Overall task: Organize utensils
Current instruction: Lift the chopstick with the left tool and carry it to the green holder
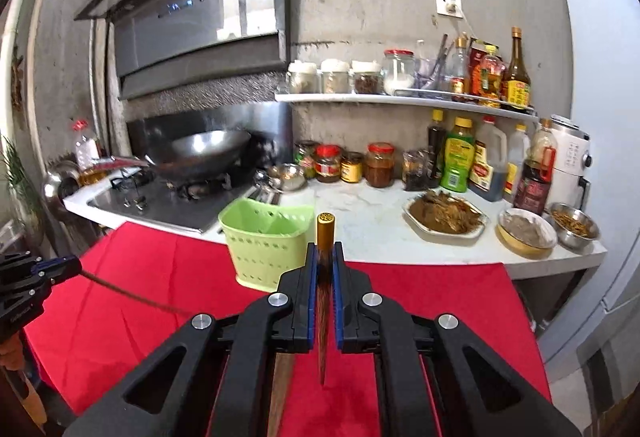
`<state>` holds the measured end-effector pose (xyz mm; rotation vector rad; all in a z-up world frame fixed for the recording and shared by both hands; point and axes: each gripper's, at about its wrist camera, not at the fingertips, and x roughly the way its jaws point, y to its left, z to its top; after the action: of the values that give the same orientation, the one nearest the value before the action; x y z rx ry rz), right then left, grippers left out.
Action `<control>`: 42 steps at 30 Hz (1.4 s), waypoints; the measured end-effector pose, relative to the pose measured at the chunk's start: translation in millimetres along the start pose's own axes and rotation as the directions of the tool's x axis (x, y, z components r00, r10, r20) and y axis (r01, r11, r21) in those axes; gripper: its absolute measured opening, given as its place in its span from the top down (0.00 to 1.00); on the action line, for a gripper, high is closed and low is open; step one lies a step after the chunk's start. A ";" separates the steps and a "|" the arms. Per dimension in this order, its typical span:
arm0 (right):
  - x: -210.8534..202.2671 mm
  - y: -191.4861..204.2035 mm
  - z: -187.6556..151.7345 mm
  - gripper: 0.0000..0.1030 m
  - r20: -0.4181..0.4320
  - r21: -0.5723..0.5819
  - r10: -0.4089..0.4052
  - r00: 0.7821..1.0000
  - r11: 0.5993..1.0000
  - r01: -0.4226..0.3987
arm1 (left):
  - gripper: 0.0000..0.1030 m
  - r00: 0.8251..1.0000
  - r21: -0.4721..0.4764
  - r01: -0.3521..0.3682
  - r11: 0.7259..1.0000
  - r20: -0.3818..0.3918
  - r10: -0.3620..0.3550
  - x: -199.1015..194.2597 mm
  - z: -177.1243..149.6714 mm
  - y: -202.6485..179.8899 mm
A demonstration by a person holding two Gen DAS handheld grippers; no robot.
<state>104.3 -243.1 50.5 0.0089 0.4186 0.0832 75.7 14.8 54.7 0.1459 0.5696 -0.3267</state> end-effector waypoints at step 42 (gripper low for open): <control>29.9 5.5 69.0 0.93 0.210 -0.041 0.042 0.977 0.999 -0.034 | 0.93 0.978 0.068 0.048 0.997 0.201 -0.061 7.6 112.9 -40.2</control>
<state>159.1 -234.6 101.6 -0.0113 0.2049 0.1265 124.9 -50.3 142.8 0.1553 0.3616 -0.4078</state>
